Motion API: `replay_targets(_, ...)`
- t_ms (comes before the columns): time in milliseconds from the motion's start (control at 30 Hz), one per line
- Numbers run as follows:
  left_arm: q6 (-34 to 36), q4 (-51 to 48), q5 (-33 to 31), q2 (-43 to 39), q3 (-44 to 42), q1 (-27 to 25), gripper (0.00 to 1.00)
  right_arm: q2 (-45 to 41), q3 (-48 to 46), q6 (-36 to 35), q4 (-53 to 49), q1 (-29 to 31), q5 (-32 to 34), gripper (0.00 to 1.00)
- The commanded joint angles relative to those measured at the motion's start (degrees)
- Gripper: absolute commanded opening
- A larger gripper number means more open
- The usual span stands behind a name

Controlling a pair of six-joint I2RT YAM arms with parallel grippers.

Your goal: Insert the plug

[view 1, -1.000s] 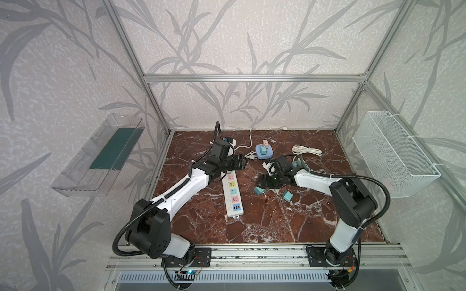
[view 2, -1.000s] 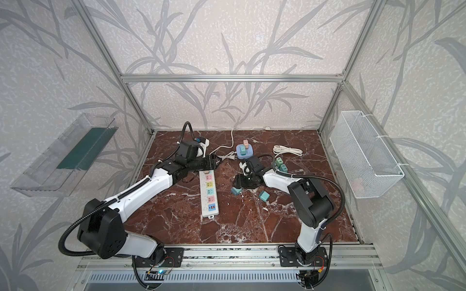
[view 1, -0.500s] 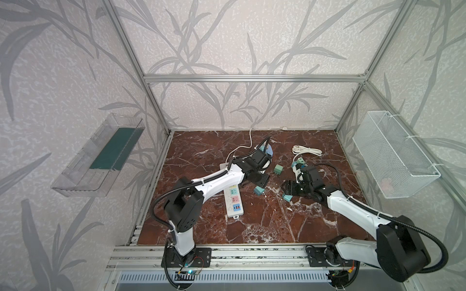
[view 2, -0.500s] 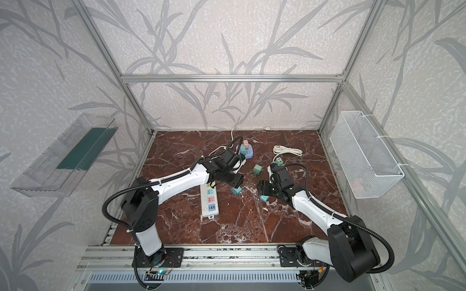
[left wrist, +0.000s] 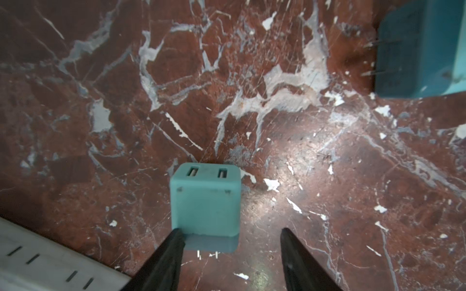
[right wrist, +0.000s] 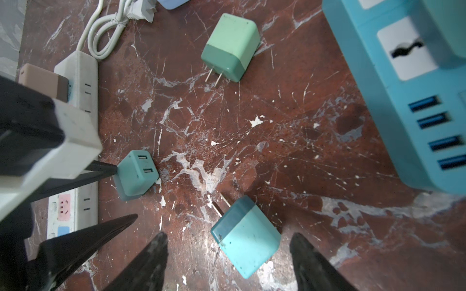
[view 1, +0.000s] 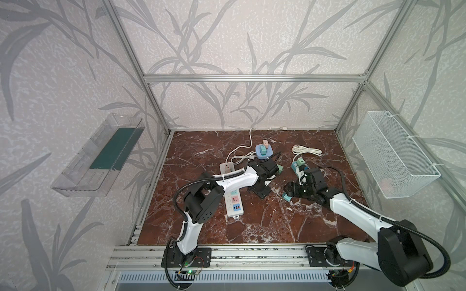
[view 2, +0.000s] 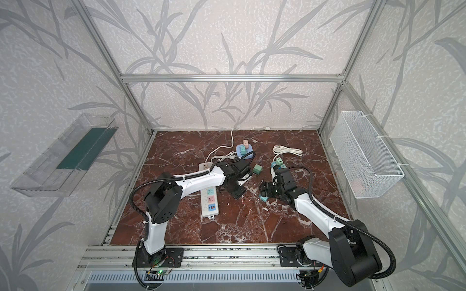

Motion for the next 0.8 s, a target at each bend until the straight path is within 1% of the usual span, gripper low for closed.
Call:
replay_targets(0,1.12,-2.46,-3.06,1.77,1.60,-0.14,0.59,-0.37,-0.58,-0.70,1.33,-0.06,-1.31,0.76)
replay_targets(167,0.51,-1.80,-4.68,0.98,1.27,-0.14,0.59,-0.28,-0.23,-0.97,1.23,-0.06,-1.83,0.76)
replay_targets(233,0.41,-0.55,-3.76,-0.67,0.40,-0.14,0.59,-0.19,-0.17,-1.19,1.27,-0.06,-1.70,0.76)
replay_targets(400,0.59,7.04,-3.87,-5.29,-4.97,0.10,0.60,0.33,-0.21,-1.38,2.76,-0.06,-2.89,0.76)
replay_targets(500,0.16,4.94,-5.46,-3.42,-3.61,0.39,0.61,0.59,-0.51,-1.06,3.99,-0.15,-2.98,0.76)
replay_targets(567,0.24,2.72,-4.79,-1.53,-1.56,0.63,0.62,0.84,-0.32,-1.06,4.03,-0.07,-3.32,0.76)
replay_targets(767,0.30,0.77,-4.77,3.09,1.11,0.65,0.60,0.86,-1.02,-0.79,6.21,-0.19,-5.44,0.76)
